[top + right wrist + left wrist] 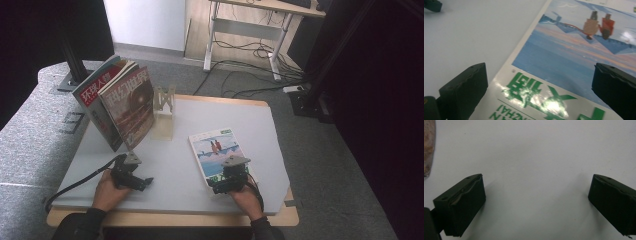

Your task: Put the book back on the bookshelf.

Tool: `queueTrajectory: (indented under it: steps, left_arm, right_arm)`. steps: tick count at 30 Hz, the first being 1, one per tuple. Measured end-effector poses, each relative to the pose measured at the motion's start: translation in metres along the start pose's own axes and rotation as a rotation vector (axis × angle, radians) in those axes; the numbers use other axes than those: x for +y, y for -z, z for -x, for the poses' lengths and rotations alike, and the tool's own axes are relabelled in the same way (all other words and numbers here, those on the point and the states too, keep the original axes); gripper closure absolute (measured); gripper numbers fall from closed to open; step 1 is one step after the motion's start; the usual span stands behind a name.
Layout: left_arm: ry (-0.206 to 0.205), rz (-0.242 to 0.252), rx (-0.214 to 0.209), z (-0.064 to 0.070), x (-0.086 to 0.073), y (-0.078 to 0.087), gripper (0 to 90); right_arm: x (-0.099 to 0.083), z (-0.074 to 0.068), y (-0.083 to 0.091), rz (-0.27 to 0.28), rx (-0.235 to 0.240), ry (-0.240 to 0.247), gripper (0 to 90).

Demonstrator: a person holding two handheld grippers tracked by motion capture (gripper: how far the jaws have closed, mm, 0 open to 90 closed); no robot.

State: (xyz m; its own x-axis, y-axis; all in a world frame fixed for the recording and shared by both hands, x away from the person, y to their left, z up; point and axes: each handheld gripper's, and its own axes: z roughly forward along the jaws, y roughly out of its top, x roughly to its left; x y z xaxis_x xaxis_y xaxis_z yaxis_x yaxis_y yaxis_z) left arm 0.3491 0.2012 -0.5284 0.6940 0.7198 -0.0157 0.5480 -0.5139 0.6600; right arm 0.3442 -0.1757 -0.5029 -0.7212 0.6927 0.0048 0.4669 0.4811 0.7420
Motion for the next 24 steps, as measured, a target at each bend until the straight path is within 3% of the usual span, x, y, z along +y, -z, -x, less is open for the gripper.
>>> queueTrajectory:
  steps: [11,18,24]
  left_arm:
    - [0.000,0.000,0.000,0.000,0.000,0.000,0.7]
    - [0.000,0.000,0.000,0.000,0.000,0.000,0.7]
    - [0.001,0.000,0.001,0.000,0.000,0.000,0.8]
  right_arm:
    - [0.004,-0.022,-0.015,-0.030,0.026,0.053,0.9]
    - [0.000,-0.028,-0.023,-0.073,-0.027,0.101,3.2]
    - [-0.005,-0.021,-0.018,-0.074,-0.076,0.083,4.0]
